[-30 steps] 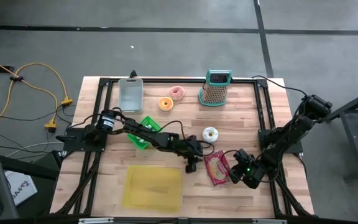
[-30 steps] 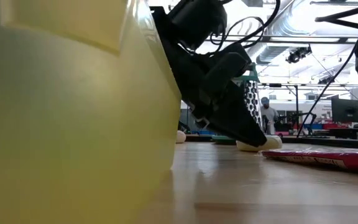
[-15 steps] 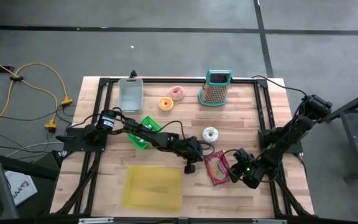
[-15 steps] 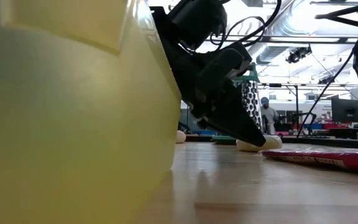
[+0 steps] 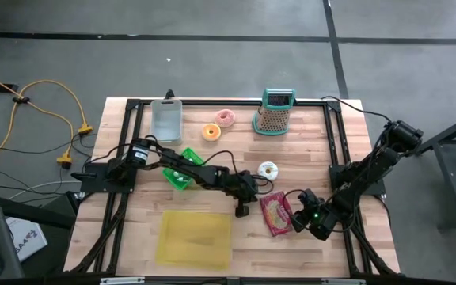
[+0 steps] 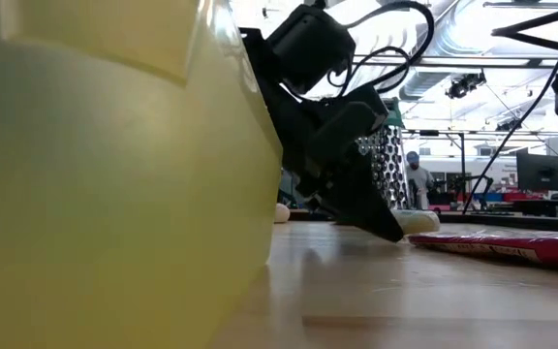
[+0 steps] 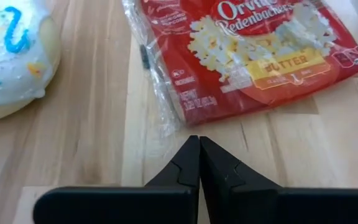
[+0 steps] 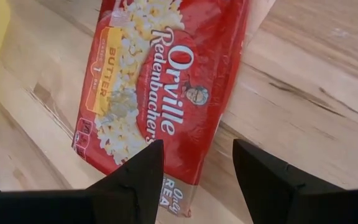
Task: Pick & Place Food Item
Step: Put the red bag into the yellow bin
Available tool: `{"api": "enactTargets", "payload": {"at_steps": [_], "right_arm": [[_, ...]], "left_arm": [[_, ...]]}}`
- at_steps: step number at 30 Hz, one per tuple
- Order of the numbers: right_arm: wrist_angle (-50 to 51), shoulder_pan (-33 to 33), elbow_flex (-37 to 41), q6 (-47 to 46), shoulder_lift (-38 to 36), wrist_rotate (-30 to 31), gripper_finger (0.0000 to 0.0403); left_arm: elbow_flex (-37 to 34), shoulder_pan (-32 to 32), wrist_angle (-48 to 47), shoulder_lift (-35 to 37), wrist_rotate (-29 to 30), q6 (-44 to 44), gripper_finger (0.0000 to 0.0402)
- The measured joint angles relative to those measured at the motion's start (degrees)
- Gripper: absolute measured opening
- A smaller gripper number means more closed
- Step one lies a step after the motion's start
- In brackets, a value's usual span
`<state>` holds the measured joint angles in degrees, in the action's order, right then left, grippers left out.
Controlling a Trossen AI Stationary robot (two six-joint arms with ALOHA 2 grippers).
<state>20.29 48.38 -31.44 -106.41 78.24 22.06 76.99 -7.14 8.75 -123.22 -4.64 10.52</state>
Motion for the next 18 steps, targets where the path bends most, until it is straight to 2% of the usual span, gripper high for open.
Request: {"api": "enactTargets", "payload": {"at_steps": [18], "right_arm": [[-2.46, 0.00, 0.00, -2.88, 0.00, -2.73, 0.0179]], "left_arm": [[0.00, 0.00, 1.01, -0.43, -2.65, -0.56, 0.0000]]}}
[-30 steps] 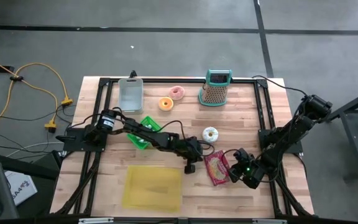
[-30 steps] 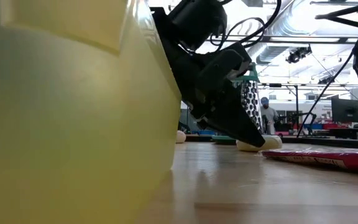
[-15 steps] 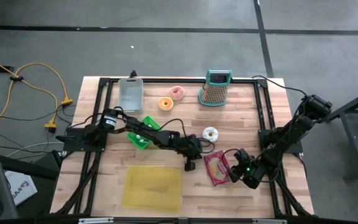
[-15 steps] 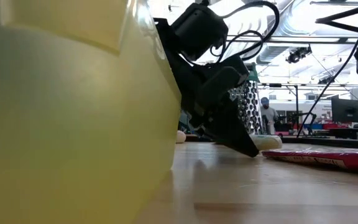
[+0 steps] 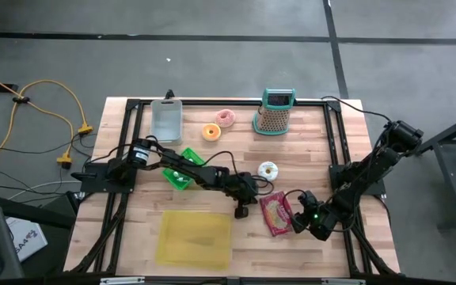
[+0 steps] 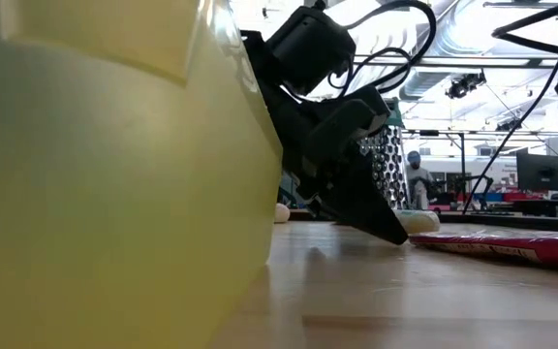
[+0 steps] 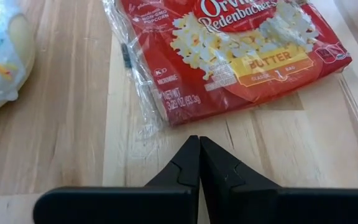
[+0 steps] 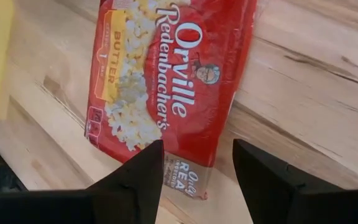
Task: Pick & Place Food Item
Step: Put the red bag into the yellow bin
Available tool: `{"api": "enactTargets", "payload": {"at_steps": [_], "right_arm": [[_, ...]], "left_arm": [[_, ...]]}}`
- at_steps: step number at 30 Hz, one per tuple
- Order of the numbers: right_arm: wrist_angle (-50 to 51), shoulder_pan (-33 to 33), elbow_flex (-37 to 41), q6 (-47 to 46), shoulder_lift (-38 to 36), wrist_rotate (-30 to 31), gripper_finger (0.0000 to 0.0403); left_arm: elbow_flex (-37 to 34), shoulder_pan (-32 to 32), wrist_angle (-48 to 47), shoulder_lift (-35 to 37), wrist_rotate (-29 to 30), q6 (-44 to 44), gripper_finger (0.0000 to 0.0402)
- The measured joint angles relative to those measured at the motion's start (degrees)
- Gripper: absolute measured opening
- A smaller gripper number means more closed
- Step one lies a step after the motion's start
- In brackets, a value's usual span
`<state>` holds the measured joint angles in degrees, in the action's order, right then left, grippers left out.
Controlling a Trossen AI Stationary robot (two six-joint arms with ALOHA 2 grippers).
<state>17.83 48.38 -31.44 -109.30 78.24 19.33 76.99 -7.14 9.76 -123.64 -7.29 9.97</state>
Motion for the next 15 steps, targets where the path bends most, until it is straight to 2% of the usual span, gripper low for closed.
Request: {"api": "enactTargets", "payload": {"at_steps": [4, 15], "right_arm": [[-0.06, 0.00, 0.00, 0.53, 0.00, 0.20, 0.0165], [-0.06, 0.00, 0.00, 1.05, 0.00, -0.28, 0.0089]], "left_arm": [[0.00, 0.00, -0.06, 0.01, 0.02, 0.10, 0.0000], [0.00, 0.00, -0.07, 0.01, 0.02, 0.41, 0.0000]]}}
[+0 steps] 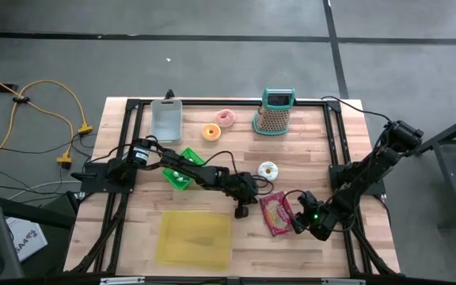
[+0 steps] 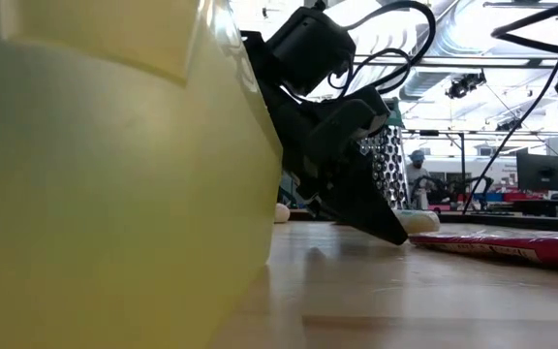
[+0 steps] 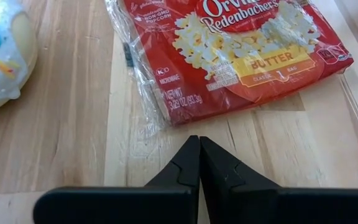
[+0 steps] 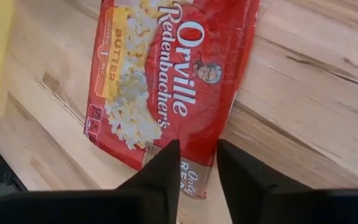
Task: Pick & Place Food Item
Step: Put the red bag into the yellow bin
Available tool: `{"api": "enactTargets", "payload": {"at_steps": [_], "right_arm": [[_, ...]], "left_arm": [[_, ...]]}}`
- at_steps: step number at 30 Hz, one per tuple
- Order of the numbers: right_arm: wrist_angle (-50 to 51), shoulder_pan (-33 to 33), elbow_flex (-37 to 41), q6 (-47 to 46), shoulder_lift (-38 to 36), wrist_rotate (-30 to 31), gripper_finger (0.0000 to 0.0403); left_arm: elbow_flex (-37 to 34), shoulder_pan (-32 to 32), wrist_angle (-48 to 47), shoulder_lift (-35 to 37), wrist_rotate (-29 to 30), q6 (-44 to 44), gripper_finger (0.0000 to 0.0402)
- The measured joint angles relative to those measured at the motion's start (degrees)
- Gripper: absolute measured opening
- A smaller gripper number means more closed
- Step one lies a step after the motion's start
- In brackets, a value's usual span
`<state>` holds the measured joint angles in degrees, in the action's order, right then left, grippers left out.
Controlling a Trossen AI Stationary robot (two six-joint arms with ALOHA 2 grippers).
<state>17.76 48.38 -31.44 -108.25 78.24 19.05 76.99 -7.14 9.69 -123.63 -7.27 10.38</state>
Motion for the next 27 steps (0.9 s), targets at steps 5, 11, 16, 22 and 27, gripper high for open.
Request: {"api": "enactTargets", "payload": {"at_steps": [5, 11, 16, 22, 27], "right_arm": [[0.23, 0.00, 0.00, 0.03, 0.00, -1.00, 0.0052], [0.87, 0.00, 0.00, 0.04, 0.00, -1.18, 0.0008], [0.85, 0.00, 0.00, 0.04, 0.00, -1.25, 0.0003], [0.85, -0.13, 0.00, 0.00, 0.00, -1.02, 0.0002], [0.64, -2.06, 0.00, 1.29, 0.73, -0.70, 0.0002]], "left_arm": [[0.00, 0.00, 0.00, -0.01, 0.00, 0.12, 0.0000], [0.00, -0.01, 0.00, 0.00, 0.00, 0.12, 0.0000], [0.00, 0.00, 0.00, -0.02, -0.02, 0.12, 0.0000], [0.00, -0.02, 0.02, 0.00, 0.00, 0.12, 0.0000], [0.00, -0.02, 0.22, 0.00, -0.81, 0.12, 0.0000]]}}
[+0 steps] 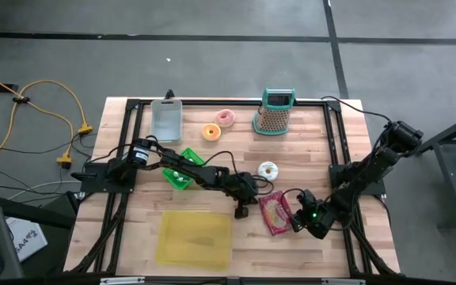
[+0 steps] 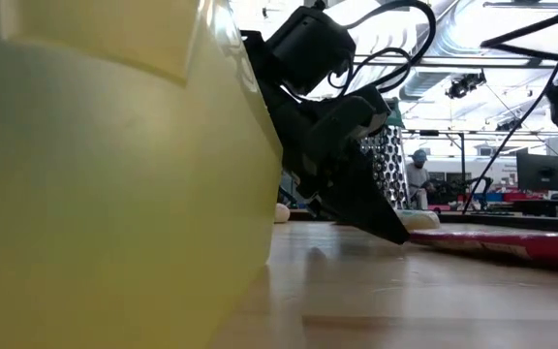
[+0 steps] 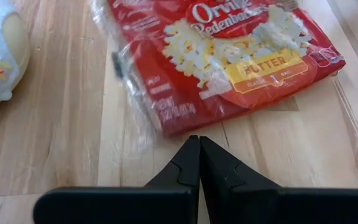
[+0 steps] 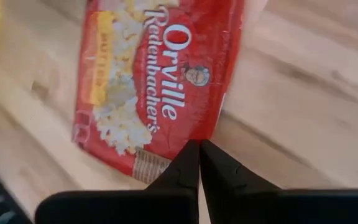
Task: Pick & Place Food Item
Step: Put the red bag into the yellow bin
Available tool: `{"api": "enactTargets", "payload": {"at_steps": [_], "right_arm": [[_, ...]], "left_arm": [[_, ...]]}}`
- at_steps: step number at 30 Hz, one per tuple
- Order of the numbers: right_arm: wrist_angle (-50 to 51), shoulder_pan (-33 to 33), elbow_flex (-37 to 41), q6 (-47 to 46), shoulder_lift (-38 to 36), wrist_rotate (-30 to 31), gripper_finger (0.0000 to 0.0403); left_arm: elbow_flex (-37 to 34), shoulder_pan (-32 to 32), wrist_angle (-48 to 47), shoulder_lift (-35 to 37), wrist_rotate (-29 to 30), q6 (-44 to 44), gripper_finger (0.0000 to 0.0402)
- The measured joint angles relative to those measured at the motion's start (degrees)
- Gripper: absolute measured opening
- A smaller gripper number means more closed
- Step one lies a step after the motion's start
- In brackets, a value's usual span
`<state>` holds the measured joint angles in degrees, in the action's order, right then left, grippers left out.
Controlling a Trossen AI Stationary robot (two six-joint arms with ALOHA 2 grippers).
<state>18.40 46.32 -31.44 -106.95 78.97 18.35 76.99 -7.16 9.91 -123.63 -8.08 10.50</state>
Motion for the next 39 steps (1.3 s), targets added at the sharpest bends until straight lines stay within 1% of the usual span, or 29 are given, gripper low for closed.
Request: {"api": "enactTargets", "payload": {"at_steps": [7, 12, 18, 22, 30, 34, 39], "right_arm": [[-5.52, -3.56, 0.00, 6.05, 2.95, -1.95, 0.0002], [-7.30, -5.01, 0.00, 9.35, 3.07, -2.02, 0.0002], [-7.25, -5.09, 0.00, 9.82, 3.07, -1.66, 0.0002], [-7.67, -4.71, 0.02, 11.03, 2.38, -0.28, 0.0002], [-7.17, -4.69, 0.00, 12.30, -1.63, 1.23, 0.0002], [-3.29, -4.69, 0.02, 10.33, -2.15, 0.48, 0.0002], [-1.84, -4.69, 0.02, 9.31, -2.18, -1.52, 0.0002]], "left_arm": [[0.00, 0.00, -0.02, -0.02, -0.13, 0.00, 0.0000], [0.00, 0.00, -0.02, -0.01, -0.12, 0.00, 0.0000], [0.00, 0.00, 0.00, -0.02, -0.11, 0.00, 0.0000], [0.00, 0.00, -0.02, 0.00, -0.09, 0.00, 0.0000], [0.00, 0.00, -0.02, 0.00, -0.09, 0.26, 0.0000], [0.00, 0.00, -0.02, -0.01, -0.07, 0.31, 0.0000], [0.00, 0.00, -0.02, -0.01, -0.07, 0.37, 0.0000]]}}
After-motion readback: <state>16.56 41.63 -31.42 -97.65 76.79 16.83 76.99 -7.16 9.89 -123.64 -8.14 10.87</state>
